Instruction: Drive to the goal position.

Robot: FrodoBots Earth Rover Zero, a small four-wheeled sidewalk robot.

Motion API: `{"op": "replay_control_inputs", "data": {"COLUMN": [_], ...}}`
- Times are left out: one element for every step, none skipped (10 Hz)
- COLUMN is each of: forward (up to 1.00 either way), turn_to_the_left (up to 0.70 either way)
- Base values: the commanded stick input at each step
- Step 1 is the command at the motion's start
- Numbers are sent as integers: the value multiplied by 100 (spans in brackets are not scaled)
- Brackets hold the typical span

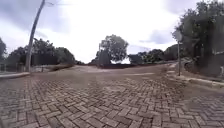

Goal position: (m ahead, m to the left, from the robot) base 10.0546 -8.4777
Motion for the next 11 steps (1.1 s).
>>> {"op": "replay_control_inputs", "data": {"forward": [70,70,70,70,70,70,70,70,70,70,70], "turn_to_the_left": [0,0,0,0,0,0,0,0,0,4,27]}}
